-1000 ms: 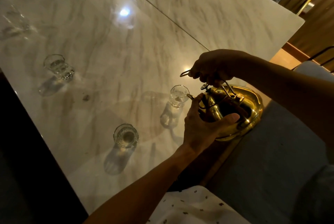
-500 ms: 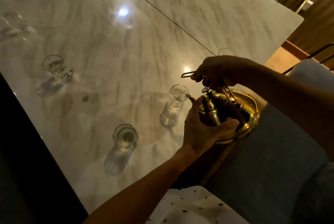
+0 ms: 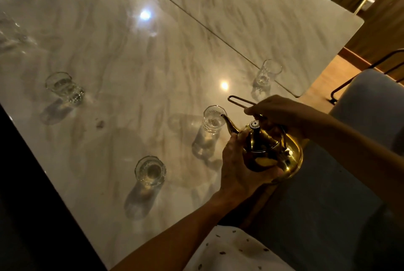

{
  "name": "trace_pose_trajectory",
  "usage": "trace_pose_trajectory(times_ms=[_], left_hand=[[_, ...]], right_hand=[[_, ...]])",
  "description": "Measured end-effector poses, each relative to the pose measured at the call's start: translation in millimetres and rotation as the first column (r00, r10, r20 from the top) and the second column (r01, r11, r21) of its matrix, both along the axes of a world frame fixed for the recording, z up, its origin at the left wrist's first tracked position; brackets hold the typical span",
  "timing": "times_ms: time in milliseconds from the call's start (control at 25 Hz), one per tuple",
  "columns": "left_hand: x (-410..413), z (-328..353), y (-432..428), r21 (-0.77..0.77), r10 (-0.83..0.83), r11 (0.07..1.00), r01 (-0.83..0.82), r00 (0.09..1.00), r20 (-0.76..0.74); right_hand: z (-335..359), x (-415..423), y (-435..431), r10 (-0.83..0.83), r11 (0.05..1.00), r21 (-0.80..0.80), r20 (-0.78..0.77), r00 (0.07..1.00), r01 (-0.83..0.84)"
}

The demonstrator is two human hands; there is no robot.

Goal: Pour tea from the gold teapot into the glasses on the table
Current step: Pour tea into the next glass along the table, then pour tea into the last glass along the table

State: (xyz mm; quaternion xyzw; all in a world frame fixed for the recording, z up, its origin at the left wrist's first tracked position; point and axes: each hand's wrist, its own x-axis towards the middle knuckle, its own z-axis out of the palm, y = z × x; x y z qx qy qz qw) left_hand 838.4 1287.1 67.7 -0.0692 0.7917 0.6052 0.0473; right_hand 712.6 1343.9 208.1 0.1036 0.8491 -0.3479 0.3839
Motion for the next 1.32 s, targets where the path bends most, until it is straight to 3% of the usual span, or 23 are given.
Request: trace_pose_trajectory(times_ms=[400, 600, 760, 960, 1120, 1320], left_hand=[[-28, -6, 22, -0.073, 0.023, 0.997, -0.04, 0.977, -0.211], [-100, -4, 54, -0.092, -0.003, 0.996, -0.02, 0.97, -0.245], [-161, -7, 103, -0.078, 0.071, 0.992, -0.096, 0.958, -0.278], [-227, 9, 164, -0.007, 0.171, 0.984, -0.175, 0.968, -0.186], [-255, 19, 194, 0.083, 0.229, 0.972, -0.22, 0.968, -0.104], [-276, 23, 201, 0.219, 0.319, 0.929, -0.298, 0.946, -0.067]], right_hand=[[19, -9, 40, -0.021, 0.981, -0.193, -0.013, 1.0, 0.018], [24, -71, 79, -0.026, 0.967, -0.256, -0.033, 0.999, 0.017], [24, -136, 121, 0.061, 0.949, -0.305, -0.05, 0.997, -0.073], [20, -212, 162, 0.183, 0.957, -0.212, -0.08, 0.98, -0.196], [22, -251, 166, 0.279, 0.958, -0.045, -0.066, 0.958, -0.282], [19, -282, 147, 0.387, 0.921, 0.045, 0.0, 0.922, -0.386]])
